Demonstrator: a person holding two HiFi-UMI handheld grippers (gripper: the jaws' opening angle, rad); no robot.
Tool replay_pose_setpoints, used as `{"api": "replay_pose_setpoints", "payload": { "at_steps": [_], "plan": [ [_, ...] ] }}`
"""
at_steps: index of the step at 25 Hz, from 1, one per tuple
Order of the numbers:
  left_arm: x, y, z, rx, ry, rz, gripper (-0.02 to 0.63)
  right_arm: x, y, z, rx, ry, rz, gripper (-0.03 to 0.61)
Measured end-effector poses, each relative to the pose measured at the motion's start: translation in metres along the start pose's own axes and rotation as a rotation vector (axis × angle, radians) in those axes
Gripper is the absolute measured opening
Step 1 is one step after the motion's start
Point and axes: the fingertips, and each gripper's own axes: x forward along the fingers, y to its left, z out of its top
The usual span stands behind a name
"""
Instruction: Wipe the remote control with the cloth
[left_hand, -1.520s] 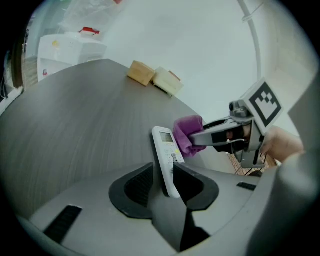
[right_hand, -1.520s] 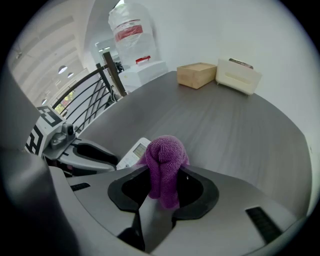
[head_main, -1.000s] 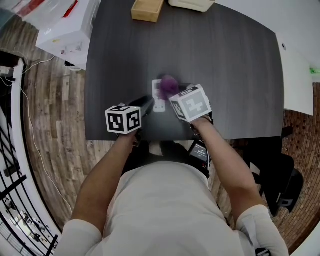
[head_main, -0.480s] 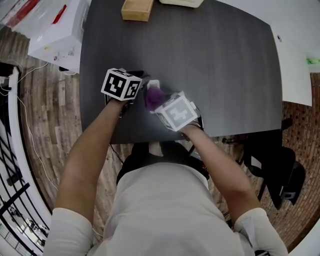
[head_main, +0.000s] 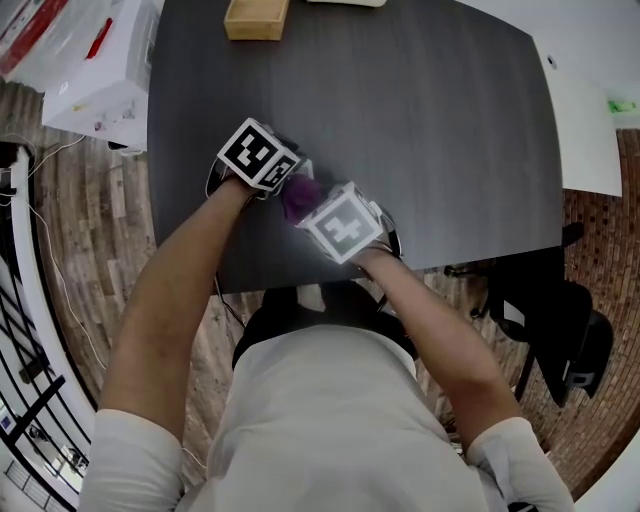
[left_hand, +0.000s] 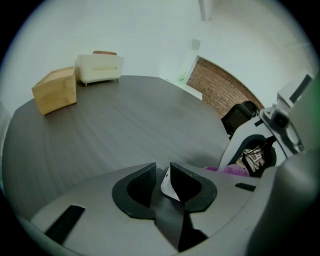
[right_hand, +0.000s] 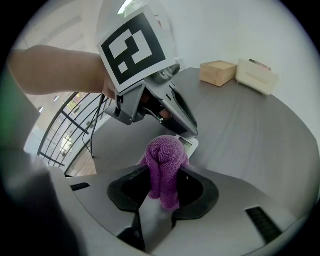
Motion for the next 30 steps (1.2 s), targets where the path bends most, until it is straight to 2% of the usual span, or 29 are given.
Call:
{"api": "replay_pose_setpoints", "payload": {
  "at_steps": [14,17,19,22,26,30],
  "plan": [
    [0.001,-0.003,0.0,-0.016,-0.007,0.016,0.066,0.002,-0.003,-0.005,-0.008,0.052,-0.008,0.132],
    [0.0,-0.008,-0.002,-0.029,-0.002,-0.011,0.066,0.004,-0.003,-0.007,-0.006,0.041,-0.007,0.132],
    [-0.001,-0.015,-0.003,-0.028,0.007,-0.061,0.066,0.006,-0.003,-0.006,-0.003,0.026,-0.001,0.132],
    [-0.001,-0.021,-0.005,0.016,0.049,-0.111,0.066,0.008,-0.004,-0.004,-0.001,0.027,0.007,0.132],
    [0.002,-0.016,-0.01,0.056,0.107,-0.071,0.067,0.011,-0.003,-0.004,-0.004,0.034,0.006,0.132],
    [0.006,-0.016,-0.012,0.05,0.131,-0.04,0.067,0.013,-0.001,-0.008,0.001,0.031,0.006,0.132]
  ]
}}
